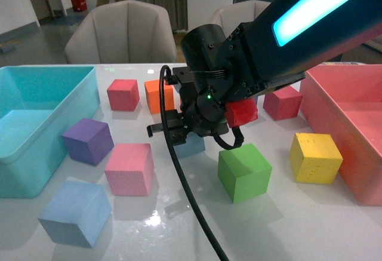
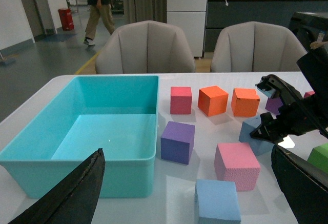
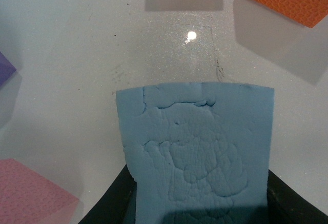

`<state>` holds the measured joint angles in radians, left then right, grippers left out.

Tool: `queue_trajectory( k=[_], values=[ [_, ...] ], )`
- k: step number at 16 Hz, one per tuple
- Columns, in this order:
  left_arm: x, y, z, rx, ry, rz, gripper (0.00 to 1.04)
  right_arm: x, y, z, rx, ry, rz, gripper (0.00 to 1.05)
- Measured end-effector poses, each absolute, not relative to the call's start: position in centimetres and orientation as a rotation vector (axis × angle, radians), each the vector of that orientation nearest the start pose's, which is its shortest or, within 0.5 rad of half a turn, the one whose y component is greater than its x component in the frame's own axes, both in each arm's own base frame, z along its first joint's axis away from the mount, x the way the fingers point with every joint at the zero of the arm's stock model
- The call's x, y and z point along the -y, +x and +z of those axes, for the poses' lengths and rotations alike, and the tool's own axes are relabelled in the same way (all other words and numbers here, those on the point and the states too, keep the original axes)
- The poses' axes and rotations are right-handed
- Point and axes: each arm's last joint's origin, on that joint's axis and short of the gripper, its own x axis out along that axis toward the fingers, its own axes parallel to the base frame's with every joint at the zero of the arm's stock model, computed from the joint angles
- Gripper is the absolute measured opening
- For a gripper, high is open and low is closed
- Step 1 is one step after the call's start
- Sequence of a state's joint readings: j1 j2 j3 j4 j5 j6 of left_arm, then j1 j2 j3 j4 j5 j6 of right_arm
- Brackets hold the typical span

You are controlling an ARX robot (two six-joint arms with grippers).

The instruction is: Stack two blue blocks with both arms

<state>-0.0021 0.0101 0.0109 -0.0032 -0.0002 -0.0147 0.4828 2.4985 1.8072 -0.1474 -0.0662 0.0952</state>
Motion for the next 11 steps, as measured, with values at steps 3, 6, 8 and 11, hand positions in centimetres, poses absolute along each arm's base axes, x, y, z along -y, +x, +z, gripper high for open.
queue_trajectory(
  k=[3,6,8,11],
  values=[
    [0.0,9.8,16.6,-0.002,-0.015,-0.002,0.98,-24.1,46.3,7.8,-0.850,-0.085,0.476,0.71],
    [0.0,9.8,16.6,-0.002,-0.015,-0.002,0.98,-23.8,45.7,7.2,-0.861,-0.085,0.469,1.00],
    [0.0,9.8,16.6,-0.002,-0.015,-0.002,0.98,-23.5,45.4,8.7,-0.823,-0.074,0.472,0.98],
    [0.0,9.8,16.6,-0.002,-0.015,-0.002,0.98,-22.4,45.1,13.1,-0.703,-0.035,0.455,0.98]
  ],
)
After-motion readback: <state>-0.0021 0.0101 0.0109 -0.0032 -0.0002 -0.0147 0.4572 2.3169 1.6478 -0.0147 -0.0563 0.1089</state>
